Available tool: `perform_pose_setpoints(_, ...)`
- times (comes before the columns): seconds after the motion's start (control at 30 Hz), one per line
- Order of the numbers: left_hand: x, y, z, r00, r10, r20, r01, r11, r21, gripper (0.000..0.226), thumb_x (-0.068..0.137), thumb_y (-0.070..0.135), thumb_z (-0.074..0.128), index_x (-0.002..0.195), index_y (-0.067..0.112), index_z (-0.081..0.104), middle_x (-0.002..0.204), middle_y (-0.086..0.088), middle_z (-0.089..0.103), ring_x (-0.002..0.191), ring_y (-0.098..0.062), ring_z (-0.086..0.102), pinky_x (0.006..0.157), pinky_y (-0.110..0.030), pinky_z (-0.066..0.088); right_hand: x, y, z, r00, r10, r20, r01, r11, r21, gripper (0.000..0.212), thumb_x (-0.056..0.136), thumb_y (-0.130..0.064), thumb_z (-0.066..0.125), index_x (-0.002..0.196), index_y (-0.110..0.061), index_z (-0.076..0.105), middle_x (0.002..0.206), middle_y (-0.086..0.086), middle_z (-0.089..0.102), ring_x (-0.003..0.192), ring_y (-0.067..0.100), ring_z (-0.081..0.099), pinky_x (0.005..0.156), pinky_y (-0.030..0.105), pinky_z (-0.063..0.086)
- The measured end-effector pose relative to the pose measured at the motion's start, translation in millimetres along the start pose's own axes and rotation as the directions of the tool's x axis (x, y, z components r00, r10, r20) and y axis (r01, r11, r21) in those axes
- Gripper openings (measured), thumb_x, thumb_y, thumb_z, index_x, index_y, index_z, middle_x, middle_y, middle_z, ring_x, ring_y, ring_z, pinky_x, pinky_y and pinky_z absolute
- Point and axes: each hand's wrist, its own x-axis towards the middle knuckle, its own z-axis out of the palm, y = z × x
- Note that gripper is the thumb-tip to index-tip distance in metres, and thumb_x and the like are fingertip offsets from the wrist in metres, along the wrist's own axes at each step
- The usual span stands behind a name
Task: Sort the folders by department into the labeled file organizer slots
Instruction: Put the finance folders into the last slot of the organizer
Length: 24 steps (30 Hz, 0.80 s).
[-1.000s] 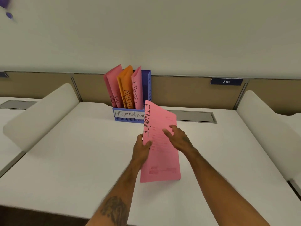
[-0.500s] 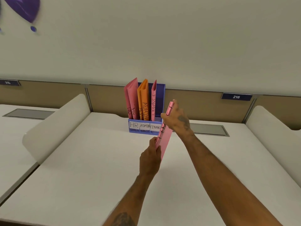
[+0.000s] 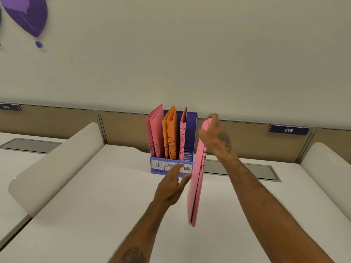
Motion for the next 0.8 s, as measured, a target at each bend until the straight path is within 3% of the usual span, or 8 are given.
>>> perform_pose_setpoints(0.1, 47.8, -2.5, -18.1, 0.995, 0.097, -0.014, -0.093, 0.982, 0.163, 0.070, 0.097, 0.056, 0.046, 0.155, 0.027, 0.021, 0.163, 0.002, 0.022, 0.150, -0.020, 0.023, 0.117, -0.046, 0.029, 22.3, -6.7, 1.8, 0.997, -0.069, -0.021, 0.069, 0.998, -0.002, 0.038, 0.093, -0.019, 0.055, 0.126, -0.017, 0.036, 0.095, 0.011, 0.063, 0.070, 0.022, 0.059, 0.045, 0.018, 0.035)
perform_pose_setpoints(0.17, 84.1, -0.8, -31.5, 0.984, 0.176, -0.038, -0.160, 0.950, 0.267, 0.076, 0.095, 0.048, 0.056, 0.156, 0.028, 0.015, 0.165, 0.000, 0.016, 0.152, -0.023, 0.015, 0.119, -0.047, 0.022, 38.7, -10.7, 3.6, 0.992, -0.116, -0.054, 0.117, 0.993, 0.003, 0.036, 0.094, -0.018, 0.055, 0.125, -0.016, 0.036, 0.092, 0.010, 0.062, 0.065, 0.021, 0.059, 0.047, 0.019, 0.042)
perform_pose_setpoints(0.37, 180.1, 14.8, -58.4, 0.958, 0.283, 0.056, -0.274, 0.834, 0.478, 0.099, 0.090, 0.049, 0.062, 0.158, 0.022, -0.003, 0.167, -0.005, -0.009, 0.153, -0.025, -0.013, 0.123, -0.052, -0.001, 84.6, -18.2, 21.6, 0.969, -0.196, -0.151, 0.190, 0.980, -0.052, 0.034, 0.093, -0.015, 0.052, 0.124, -0.011, 0.039, 0.079, 0.008, 0.060, 0.055, 0.022, 0.058, 0.049, 0.029, 0.052)
perform_pose_setpoints(0.53, 231.7, 18.5, -54.1, 0.925, 0.307, 0.225, -0.381, 0.744, 0.549, 0.094, 0.094, 0.043, 0.058, 0.158, 0.017, -0.006, 0.166, -0.002, -0.012, 0.153, -0.019, -0.013, 0.124, -0.051, 0.003, 124.9, -19.3, 33.4, 0.971, -0.156, -0.181, 0.127, 0.979, -0.161, 0.036, 0.089, -0.012, 0.049, 0.125, -0.012, 0.043, 0.069, 0.002, 0.051, 0.050, 0.015, 0.044, 0.045, 0.021, 0.027)
perform_pose_setpoints(0.63, 246.0, 9.5, -48.9, 0.922, 0.282, 0.267, -0.387, 0.715, 0.582, 0.089, 0.095, 0.035, 0.058, 0.158, 0.017, -0.002, 0.167, -0.002, -0.009, 0.153, -0.019, -0.011, 0.121, -0.050, -0.003, 146.7, -23.9, 27.2, 0.968, -0.147, -0.202, 0.105, 0.974, -0.203, 0.041, 0.086, -0.011, 0.047, 0.126, -0.014, 0.043, 0.067, 0.002, 0.049, 0.060, 0.025, 0.048, 0.049, 0.026, 0.028)
perform_pose_setpoints(0.8, 251.7, -10.5, -45.1, 0.906, 0.361, 0.220, -0.419, 0.695, 0.584, 0.094, 0.089, 0.031, 0.063, 0.158, 0.017, 0.000, 0.167, -0.002, -0.003, 0.154, -0.019, -0.008, 0.118, -0.049, -0.009, 171.3, -32.1, 22.1, 0.918, -0.226, -0.327, 0.162, 0.964, -0.213, 0.042, 0.081, -0.009, 0.046, 0.123, -0.010, 0.044, 0.057, -0.003, 0.041, 0.049, 0.016, 0.041, 0.045, 0.023, 0.026)
